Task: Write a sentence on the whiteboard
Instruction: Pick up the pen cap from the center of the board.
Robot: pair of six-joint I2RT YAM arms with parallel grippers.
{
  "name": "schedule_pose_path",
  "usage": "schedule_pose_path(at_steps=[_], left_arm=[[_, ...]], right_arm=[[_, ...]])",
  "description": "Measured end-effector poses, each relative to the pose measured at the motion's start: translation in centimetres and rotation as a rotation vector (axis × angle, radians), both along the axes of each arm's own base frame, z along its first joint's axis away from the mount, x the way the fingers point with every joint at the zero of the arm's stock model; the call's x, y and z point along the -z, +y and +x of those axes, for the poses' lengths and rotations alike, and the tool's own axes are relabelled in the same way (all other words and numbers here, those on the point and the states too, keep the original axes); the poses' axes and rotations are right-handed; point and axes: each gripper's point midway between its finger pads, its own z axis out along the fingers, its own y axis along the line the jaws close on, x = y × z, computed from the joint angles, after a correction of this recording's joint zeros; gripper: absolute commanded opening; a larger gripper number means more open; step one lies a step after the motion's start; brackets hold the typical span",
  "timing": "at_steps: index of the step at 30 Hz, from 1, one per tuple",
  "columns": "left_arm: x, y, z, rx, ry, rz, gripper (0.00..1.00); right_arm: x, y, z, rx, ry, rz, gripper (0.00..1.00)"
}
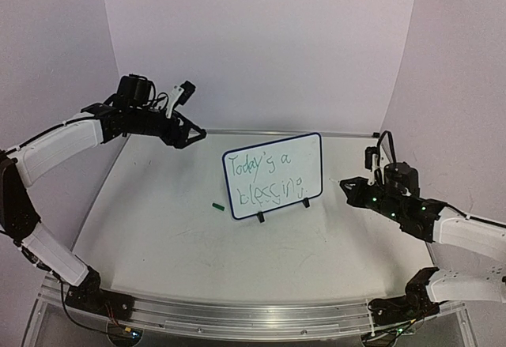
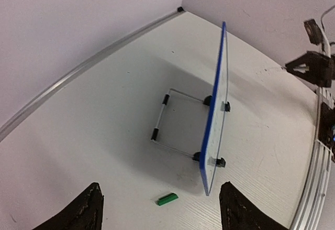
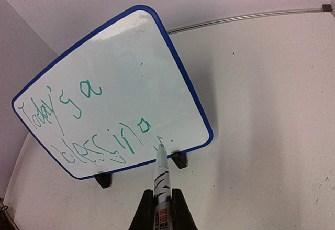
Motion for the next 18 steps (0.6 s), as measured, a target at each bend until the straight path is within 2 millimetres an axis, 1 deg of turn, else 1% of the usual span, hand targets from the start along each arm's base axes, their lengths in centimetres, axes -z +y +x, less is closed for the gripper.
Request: schedule_pose_path(at_steps=[3, 4, 6, 8, 10, 12, 16, 18], left_arm=[[-2.2, 1.5, 1.7, -0.112, -0.009, -0.029, 0.75], [-2.5, 1.9, 2.1, -0.152, -0.002, -0.039, 0.75], [-2.4, 2.6, 2.6, -0.225, 0.032, -0.058, 0.73], [-1.3, 3.1, 2.9, -0.294, 0.085, -0.080, 0.68], [0.9, 3.5, 3.0, -0.351, 0.161, -0.092, 0.62], [3.7, 3.4, 3.4, -0.396, 0.256, -0.098, 0.55], [9.7, 2.4, 4.5, -0.446, 0.427, -0.107, 0.45], [12.4, 1.7, 4.9, -0.449, 0.505, -0.113, 0.41]], right_arm=[[0.0, 0.3, -0.2, -0.028, 0.005, -0.013, 0.00], [-0.1, 0.5, -0.3, -0.038, 0.006, -0.013, 0.00], [-0.2, 0.7, -0.4, -0.056, 0.007, -0.011, 0.00], [-0.1, 1.0, -0.6, -0.073, 0.012, -0.009, 0.00], [0.1, 1.2, -0.8, -0.088, 0.021, -0.008, 0.00], [0.2, 1.3, -0.9, -0.100, 0.028, -0.005, 0.00], [0.0, 1.6, -1.2, -0.120, 0.029, 0.004, 0.00], [-0.1, 1.7, -1.3, -0.124, 0.026, 0.008, 0.00]])
